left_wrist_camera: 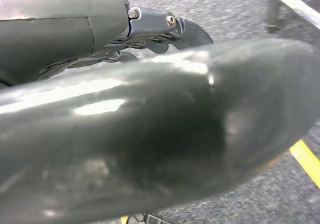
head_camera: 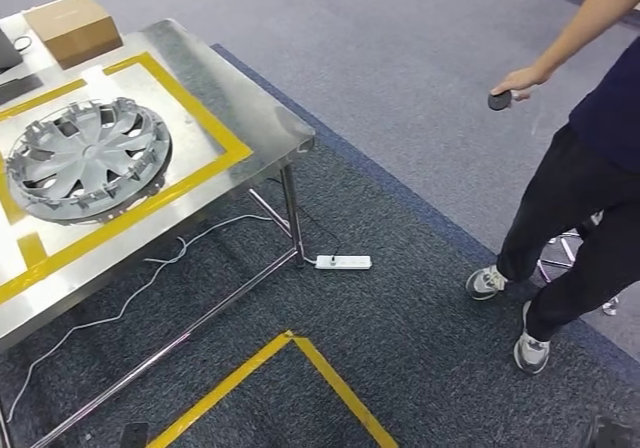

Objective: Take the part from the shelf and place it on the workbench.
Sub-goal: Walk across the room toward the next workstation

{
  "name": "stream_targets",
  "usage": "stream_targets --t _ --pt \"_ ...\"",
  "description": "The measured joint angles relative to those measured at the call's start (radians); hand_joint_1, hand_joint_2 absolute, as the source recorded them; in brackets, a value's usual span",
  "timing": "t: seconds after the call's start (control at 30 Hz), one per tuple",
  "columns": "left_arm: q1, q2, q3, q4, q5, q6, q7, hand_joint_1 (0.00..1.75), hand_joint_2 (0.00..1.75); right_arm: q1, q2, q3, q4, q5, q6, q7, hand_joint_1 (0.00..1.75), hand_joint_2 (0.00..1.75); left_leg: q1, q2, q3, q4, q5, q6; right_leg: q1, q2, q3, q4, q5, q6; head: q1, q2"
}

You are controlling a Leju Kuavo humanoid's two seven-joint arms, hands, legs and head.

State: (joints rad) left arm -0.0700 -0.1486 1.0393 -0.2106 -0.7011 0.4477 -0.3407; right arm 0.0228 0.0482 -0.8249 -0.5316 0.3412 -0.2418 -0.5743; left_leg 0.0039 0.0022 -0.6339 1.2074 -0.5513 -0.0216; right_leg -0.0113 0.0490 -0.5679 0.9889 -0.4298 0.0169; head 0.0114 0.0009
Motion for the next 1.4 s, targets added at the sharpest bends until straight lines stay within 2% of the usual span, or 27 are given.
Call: stream_targets --t 0.07,0.1,0.13,0.17,0.23,0.3,0.37,0.43,0.47,0.5,0.57,0.63,0.67,0.73,0.8,0.83,0.9,0.93,0.97,1.0,1.03,1.1,1.17,1.23,1.3,1.33,1.4 --pt "-0.002 0.004 0.003 0.000 0.001 0.001 -0.006 0.00 0.00 -0.017 -0.004 -0.015 0.072 0.008 0.009 0.064 0.00 0.00 0.003 -0.036 0.056 -0.132 0.074 0.005 0.000 0.028 0.000 0.001 0.001 0.005 -0.001 0.000" --pt "-0.003 0.006 0.005 0.000 0.002 0.002 -0.009 0.00 0.00 -0.025 -0.005 -0.022 0.102 0.012 0.014 0.109 0.00 0.00 0.006 -0.055 0.077 -0.184 0.093 0.007 0.000 0.041 -0.004 0.004 0.002 0.009 -0.001 0.000" --pt "-0.004 0.008 0.007 0.000 0.003 0.002 -0.011 0.00 0.00 -0.030 -0.004 -0.027 0.128 0.016 0.018 0.156 0.00 0.00 0.007 -0.070 0.087 -0.213 0.099 0.009 0.001 0.051 -0.009 0.005 0.004 0.015 -0.001 0.000" --pt "-0.006 0.009 0.010 0.000 0.005 0.003 -0.012 0.00 0.00 -0.033 -0.003 -0.032 0.151 0.020 0.020 0.198 0.00 0.00 0.007 -0.072 0.089 -0.221 0.095 0.012 0.000 0.061 -0.014 0.005 0.006 0.021 -0.001 0.000" --pt "-0.008 0.011 0.015 0.000 0.005 0.005 -0.013 0.00 0.00 -0.032 0.005 -0.037 0.196 0.030 0.018 0.271 0.00 0.00 0.007 -0.054 0.089 -0.227 0.097 0.023 -0.004 0.073 -0.024 0.003 0.010 0.034 -0.001 0.000" --pt "-0.009 0.013 0.018 0.000 -0.002 0.012 -0.011 0.00 0.00 -0.031 0.019 -0.038 0.232 0.047 0.015 0.321 0.00 0.00 0.007 -0.034 0.091 -0.232 0.101 0.038 -0.004 0.036 -0.046 0.039 -0.013 0.042 0.005 0.000" --pt "-0.004 0.017 0.018 0.000 -0.015 0.027 -0.005 0.00 0.00 -0.037 0.030 -0.037 0.255 0.078 0.014 0.349 0.00 0.00 0.004 -0.010 0.092 -0.233 0.101 0.046 -0.003 -0.022 -0.104 0.162 -0.078 0.048 0.011 0.000" --pt "0.004 0.021 0.019 0.000 -0.028 0.041 0.007 0.00 0.00 -0.040 0.036 -0.033 0.272 0.108 0.017 0.362 0.00 0.00 0.001 0.017 0.092 -0.233 0.100 0.047 -0.003 -0.042 -0.160 0.287 -0.127 0.053 0.012 0.000" --pt "0.008 0.025 0.019 0.000 -0.033 0.048 0.017 0.00 0.00 -0.038 0.038 -0.032 0.279 0.116 0.022 0.363 0.00 0.00 0.001 0.027 0.093 -0.233 0.100 0.047 -0.004 -0.044 -0.164 0.301 -0.125 0.054 0.012 0.000" --pt "0.010 0.029 0.019 0.000 -0.039 0.053 0.032 0.00 0.00 -0.035 0.039 -0.032 0.285 0.120 0.030 0.363 0.00 0.00 0.001 0.038 0.094 -0.233 0.099 0.045 -0.005 -0.048 -0.145 0.272 -0.105 0.055 0.012 0.000" --pt "0.015 0.038 0.019 0.000 -0.049 0.058 0.061 0.00 0.00 -0.036 0.039 -0.031 0.291 0.121 0.052 0.362 0.00 0.00 0.000 0.057 0.098 -0.231 0.094 0.038 -0.006 -0.077 -0.067 0.135 -0.048 0.057 0.012 0.000" --pt "0.019 0.046 0.019 0.000 -0.054 0.059 0.080 0.00 0.00 -0.041 0.041 -0.031 0.296 0.121 0.069 0.362 0.00 0.00 -0.004 0.072 0.103 -0.227 0.088 0.026 -0.004 -0.099 -0.009 0.036 -0.021 0.048 0.010 0.000" --pt "0.020 0.050 0.019 0.000 -0.055 0.059 0.085 0.00 0.00 -0.043 0.042 -0.031 0.299 0.122 0.073 0.363 0.00 0.00 -0.005 0.079 0.104 -0.226 0.087 0.020 -0.001 -0.101 -0.002 0.023 -0.021 0.041 0.009 0.000" --pt "0.021 0.054 0.019 -0.001 -0.056 0.060 0.090 0.00 0.00 -0.042 0.043 -0.031 0.304 0.122 0.075 0.363 0.00 0.00 -0.004 0.088 0.105 -0.226 0.088 0.009 0.001 -0.082 -0.006 0.025 -0.018 0.024 0.007 0.000" --pt "0.021 0.056 0.019 -0.001 -0.060 0.060 0.093 0.00 0.00 -0.039 0.043 -0.031 0.307 0.126 0.075 0.365 0.00 0.00 0.001 0.062 0.096 -0.201 0.063 -0.001 0.000 -0.065 -0.010 0.024 -0.013 0.008 0.007 0.000" --pt "0.022 0.056 0.019 -0.001 -0.061 0.059 0.095 0.00 0.00 -0.040 0.043 -0.031 0.308 0.131 0.077 0.367 0.00 0.00 0.002 0.041 0.078 -0.159 0.034 -0.005 -0.001 -0.056 -0.012 0.023 -0.010 0.002 0.006 0.000" --pt "0.025 0.056 0.019 0.000 -0.066 0.053 0.098 0.00 0.00 -0.044 0.043 -0.027 0.310 0.144 0.083 0.375 0.00 0.00 0.002 0.010 0.016 -0.023 -0.037 -0.005 0.000 -0.035 -0.017 0.022 -0.006 -0.005 0.006 0.000" --pt "0.027 0.056 0.019 0.000 -0.069 0.046 0.099 0.00 0.00 -0.044 0.043 -0.024 0.311 0.154 0.085 0.381 0.00 0.00 0.002 0.005 -0.012 0.037 -0.059 -0.004 0.001 -0.023 -0.019 0.022 -0.005 -0.007 0.006 0.000" --pt "0.028 0.056 0.019 0.000 -0.073 0.039 0.100 0.00 0.00 -0.042 0.043 -0.021 0.312 0.165 0.086 0.387 0.00 0.00 0.002 0.002 -0.027 0.067 -0.061 -0.002 0.002 -0.011 -0.021 0.022 -0.004 -0.008 0.006 0.000" --pt "0.029 0.055 0.019 0.000 -0.077 0.032 0.101 0.00 0.00 -0.040 0.043 -0.016 0.313 0.175 0.086 0.393 0.00 0.00 0.002 -0.001 -0.023 0.057 -0.043 0.001 0.003 0.001 -0.021 0.022 -0.003 -0.007 0.006 0.000" --pt "0.029 0.055 0.019 0.000 -0.080 0.028 0.101 0.00 0.00 -0.039 0.043 -0.010 0.314 0.183 0.086 0.396 0.00 0.00 0.002 -0.005 -0.001 0.011 -0.010 0.005 0.003 0.014 -0.021 0.022 -0.001 -0.005 0.006 0.000" --pt "0.029 0.054 0.019 0.000 -0.085 0.024 0.101 0.00 0.00 -0.038 0.044 -0.002 0.315 0.192 0.086 0.401 0.00 0.00 0.002 -0.039 0.066 -0.125 0.055 0.014 0.002 0.037 -0.023 0.024 0.002 0.002 0.006 0.000" --pt "0.029 0.051 0.018 0.000 -0.096 0.015 0.105 0.00 0.00 -0.038 0.042 0.008 0.316 0.214 0.080 0.411 0.00 0.00 0.002 -0.065 0.103 -0.206 0.076 0.018 0.002 0.057 -0.031 0.026 0.007 0.012 0.006 0.000" --pt "0.028 0.043 0.015 0.000 -0.109 0.007 0.112 0.00 0.00 -0.029 0.034 0.024 0.317 0.247 0.071 0.433 0.00 0.00 -0.002 -0.056 0.106 -0.219 0.077 0.024 -0.003 0.074 -0.040 0.022 0.014 0.026 0.006 0.000" --pt "0.029 0.033 0.013 0.000 -0.109 0.009 0.124 0.00 0.00 -0.014 0.018 0.040 0.318 0.271 0.062 0.460 0.00 0.00 -0.004 -0.040 0.108 -0.226 0.084 0.037 -0.005 0.046 -0.052 0.037 0.005 0.037 0.008 0.000" --pt "0.031 0.030 0.014 0.000 -0.101 0.014 0.134 0.00 0.00 -0.009 0.008 0.046 0.318 0.281 0.057 0.473 0.00 0.00 -0.003 -0.029 0.109 -0.229 0.087 0.043 -0.004 0.020 -0.069 0.070 -0.016 0.040 0.009 0.000" --pt "0.037 0.025 0.022 0.000 -0.075 0.032 0.161 0.00 0.00 -0.007 -0.015 0.055 0.318 0.299 0.048 0.503 0.00 0.00 -0.005 -0.004 0.109 -0.230 0.087 0.049 -0.001 -0.028 -0.125 0.195 -0.083 0.046 0.012 0.000"
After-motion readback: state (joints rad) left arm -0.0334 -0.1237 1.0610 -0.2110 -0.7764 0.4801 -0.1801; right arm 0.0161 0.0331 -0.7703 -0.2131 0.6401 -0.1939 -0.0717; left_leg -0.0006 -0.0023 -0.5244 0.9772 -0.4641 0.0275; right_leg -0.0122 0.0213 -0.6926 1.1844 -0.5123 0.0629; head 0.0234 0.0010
